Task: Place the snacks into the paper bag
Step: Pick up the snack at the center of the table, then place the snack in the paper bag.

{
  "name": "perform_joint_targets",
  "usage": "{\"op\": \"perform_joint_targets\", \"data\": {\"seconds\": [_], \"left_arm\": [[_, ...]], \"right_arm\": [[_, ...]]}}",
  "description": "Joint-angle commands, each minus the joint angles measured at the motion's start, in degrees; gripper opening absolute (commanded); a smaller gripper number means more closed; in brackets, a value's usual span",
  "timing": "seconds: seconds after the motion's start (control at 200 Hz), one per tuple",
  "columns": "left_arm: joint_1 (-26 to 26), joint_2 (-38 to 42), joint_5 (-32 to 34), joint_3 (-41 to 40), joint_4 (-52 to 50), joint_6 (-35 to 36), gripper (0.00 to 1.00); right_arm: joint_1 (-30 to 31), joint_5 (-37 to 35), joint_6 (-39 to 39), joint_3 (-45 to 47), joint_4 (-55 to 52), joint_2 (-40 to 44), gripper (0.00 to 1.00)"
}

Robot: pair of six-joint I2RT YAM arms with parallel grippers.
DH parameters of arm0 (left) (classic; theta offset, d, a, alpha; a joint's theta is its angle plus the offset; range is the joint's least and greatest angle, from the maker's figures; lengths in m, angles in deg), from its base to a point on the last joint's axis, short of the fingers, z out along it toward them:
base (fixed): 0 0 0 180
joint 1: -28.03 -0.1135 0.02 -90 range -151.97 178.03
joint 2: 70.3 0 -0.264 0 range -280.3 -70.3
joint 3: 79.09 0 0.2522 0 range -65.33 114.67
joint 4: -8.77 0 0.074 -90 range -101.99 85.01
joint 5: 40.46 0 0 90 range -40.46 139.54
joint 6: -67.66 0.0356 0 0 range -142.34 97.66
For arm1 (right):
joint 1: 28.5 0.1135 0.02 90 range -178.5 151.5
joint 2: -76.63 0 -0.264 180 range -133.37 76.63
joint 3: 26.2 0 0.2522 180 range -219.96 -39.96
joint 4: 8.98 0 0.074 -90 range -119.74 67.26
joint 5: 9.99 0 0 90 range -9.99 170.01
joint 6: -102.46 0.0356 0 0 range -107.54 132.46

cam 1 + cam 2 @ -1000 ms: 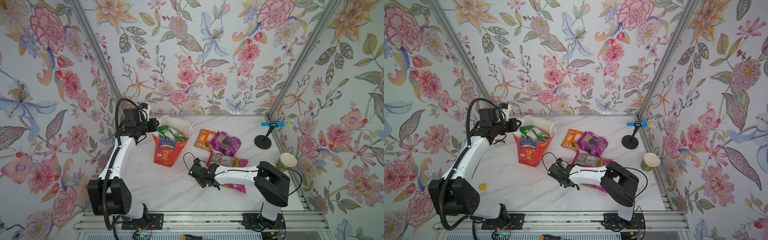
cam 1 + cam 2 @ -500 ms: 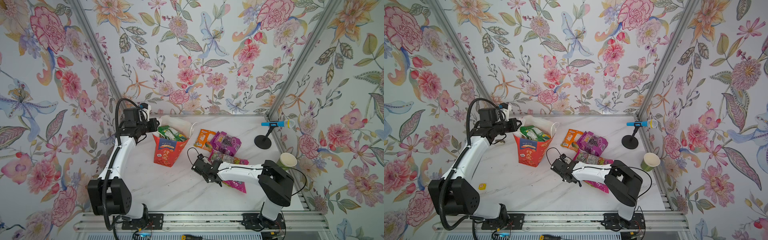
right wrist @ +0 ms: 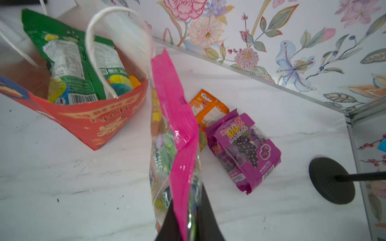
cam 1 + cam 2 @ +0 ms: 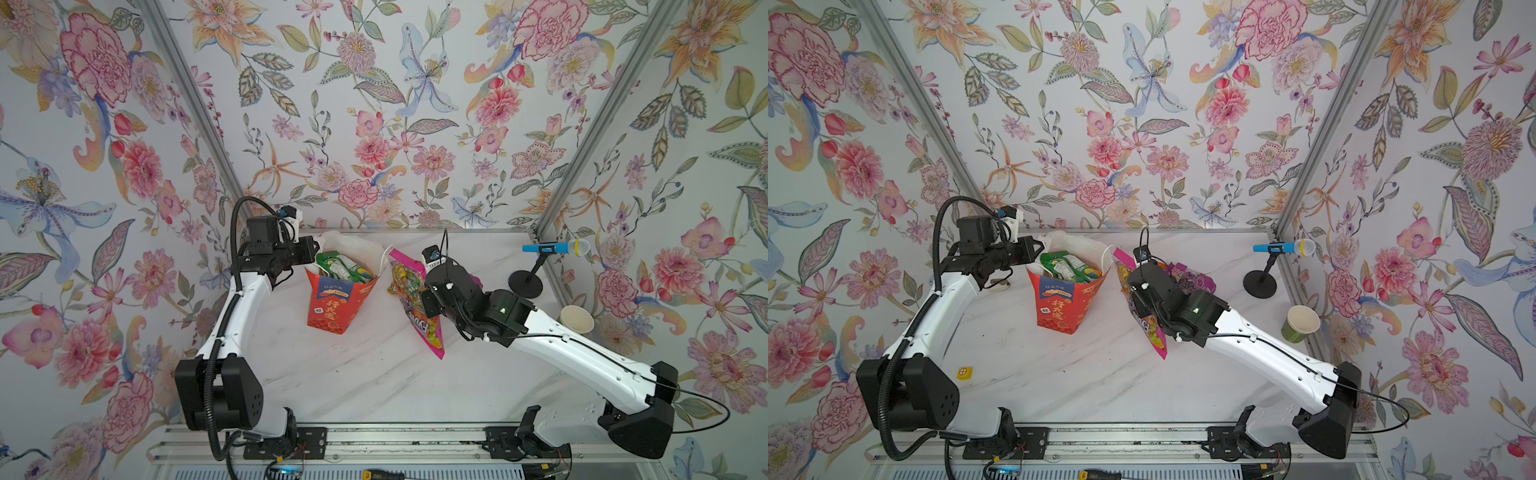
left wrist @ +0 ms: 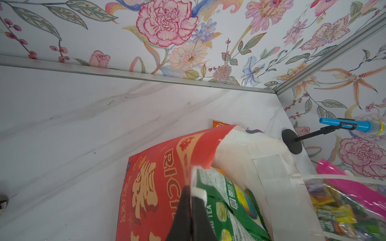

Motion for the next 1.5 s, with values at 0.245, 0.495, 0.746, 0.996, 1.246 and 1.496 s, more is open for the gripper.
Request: {"op": "perform_joint_targets", "data": {"seconds": [0.245,0.495,0.746,0.996,1.246,1.496], "left_arm": [[-0.46,1.75,-1.97,-1.07,2.79,-0.04,0.00],[-0.40,1.68,-2.49,-1.15,2.94,-0.19,0.00],[-0.29,1.50,-2.76,-1.26,3.21,-0.37,0.00],[-0.42,1.32,-2.63,-1.44,3.28,-0.41,0.00],[-0.35,1.45,-0.62,-0.46,2.06,0.29,0.00],[-0.40,2.44,3.02,1.29,-0.17,1.68,0.00]], "right_arm": [[-5.70,2.76,-8.76,-15.17,8.24,0.65,0.00],[-8.68,8.07,-13.36,-30.46,9.92,-6.37,0.00],[-9.97,13.29,-15.29,-47.85,9.95,-15.71,0.00],[-10.49,21.68,-12.91,-62.58,10.84,-25.06,0.00],[-8.67,26.26,-11.02,-64.54,16.93,-27.94,0.00],[-6.11,29.51,-9.20,-69.04,19.69,-32.25,0.00]]}}
